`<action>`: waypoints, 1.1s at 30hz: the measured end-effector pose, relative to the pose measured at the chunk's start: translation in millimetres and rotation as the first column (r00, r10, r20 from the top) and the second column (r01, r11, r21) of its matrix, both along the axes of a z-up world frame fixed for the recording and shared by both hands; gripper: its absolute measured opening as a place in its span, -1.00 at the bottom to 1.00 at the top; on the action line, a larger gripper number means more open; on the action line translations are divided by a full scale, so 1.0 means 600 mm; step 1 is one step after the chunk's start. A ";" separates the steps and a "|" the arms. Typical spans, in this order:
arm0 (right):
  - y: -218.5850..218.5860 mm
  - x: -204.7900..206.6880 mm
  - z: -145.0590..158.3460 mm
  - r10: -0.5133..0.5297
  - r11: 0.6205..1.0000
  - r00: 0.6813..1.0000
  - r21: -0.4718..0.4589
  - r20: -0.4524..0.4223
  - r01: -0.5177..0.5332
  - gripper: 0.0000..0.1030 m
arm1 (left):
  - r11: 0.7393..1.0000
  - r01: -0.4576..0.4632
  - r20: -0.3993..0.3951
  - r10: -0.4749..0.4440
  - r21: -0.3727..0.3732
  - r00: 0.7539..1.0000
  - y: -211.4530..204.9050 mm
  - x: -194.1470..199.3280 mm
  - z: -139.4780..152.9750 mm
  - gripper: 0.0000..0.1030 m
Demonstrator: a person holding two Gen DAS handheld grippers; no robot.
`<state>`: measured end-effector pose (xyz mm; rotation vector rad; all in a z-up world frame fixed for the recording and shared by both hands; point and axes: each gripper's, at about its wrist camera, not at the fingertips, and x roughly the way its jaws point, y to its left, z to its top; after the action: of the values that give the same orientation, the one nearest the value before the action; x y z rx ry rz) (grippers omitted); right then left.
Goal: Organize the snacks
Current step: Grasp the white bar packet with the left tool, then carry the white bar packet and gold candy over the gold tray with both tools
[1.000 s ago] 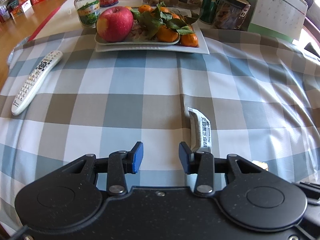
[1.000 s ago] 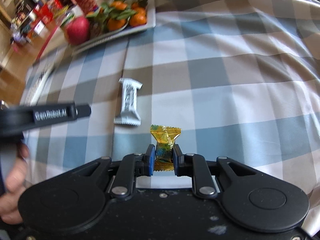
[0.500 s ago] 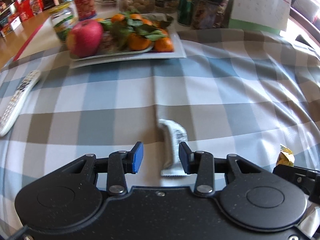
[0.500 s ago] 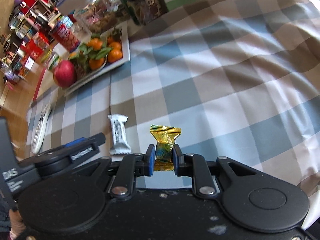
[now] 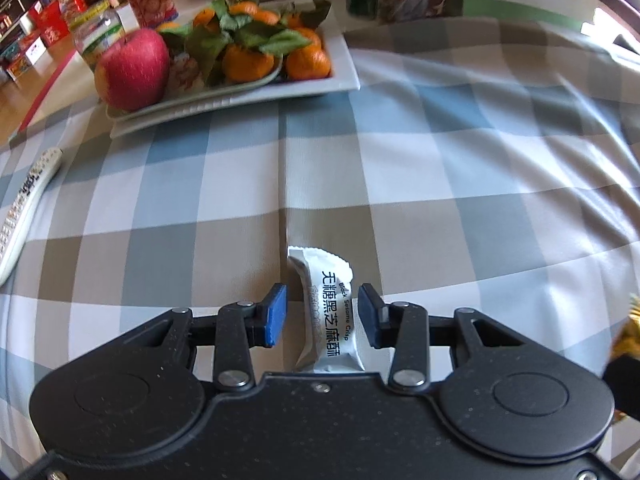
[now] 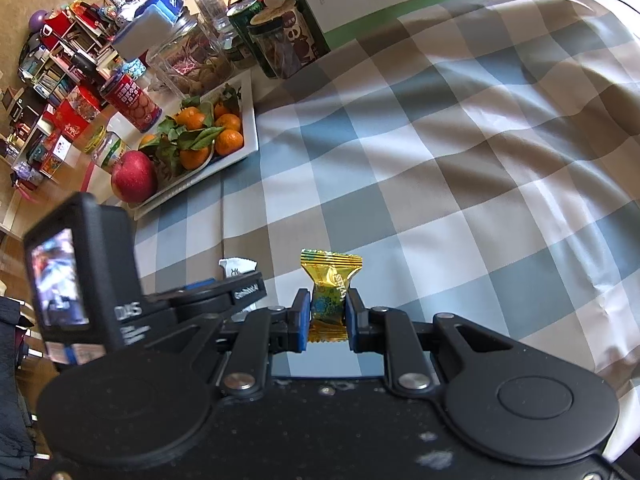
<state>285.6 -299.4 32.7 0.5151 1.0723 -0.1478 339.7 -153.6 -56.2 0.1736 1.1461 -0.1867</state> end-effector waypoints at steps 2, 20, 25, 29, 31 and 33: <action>-0.001 -0.001 0.000 -0.003 1.000 1.000 -0.006 0.004 0.003 -0.61 | 1.000 -0.014 -0.011 0.014 0.001 1.000 0.001 0.005 -0.005 -0.32; -0.012 -0.029 0.006 -0.004 0.998 0.996 -0.069 0.084 0.010 -0.61 | 0.988 -0.114 0.039 0.118 -0.108 0.992 0.126 -0.150 0.133 -0.47; 0.001 -0.053 0.018 0.035 0.990 0.987 -0.142 0.155 -0.012 -0.61 | 0.980 -0.131 0.022 0.136 -0.150 0.990 0.181 -0.234 0.148 -0.47; 0.012 -0.082 0.024 0.054 0.992 0.976 -0.124 0.212 -0.028 -0.61 | 0.977 -0.140 0.043 0.149 -0.158 0.988 0.210 -0.299 0.151 -0.47; 0.022 -0.108 0.023 0.061 0.992 0.972 -0.123 0.228 -0.034 -0.61 | 0.976 -0.143 0.047 0.153 -0.162 0.987 0.222 -0.332 0.145 -0.47; 0.032 -0.139 0.020 0.061 0.993 0.969 -0.114 0.238 -0.034 -0.61 | 0.972 -0.147 0.032 0.155 -0.183 0.987 0.231 -0.356 0.136 -0.47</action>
<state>202.2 -280.1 44.6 0.3969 0.8335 -0.0984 126.0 -14.9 25.7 -0.0693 1.0857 -0.1492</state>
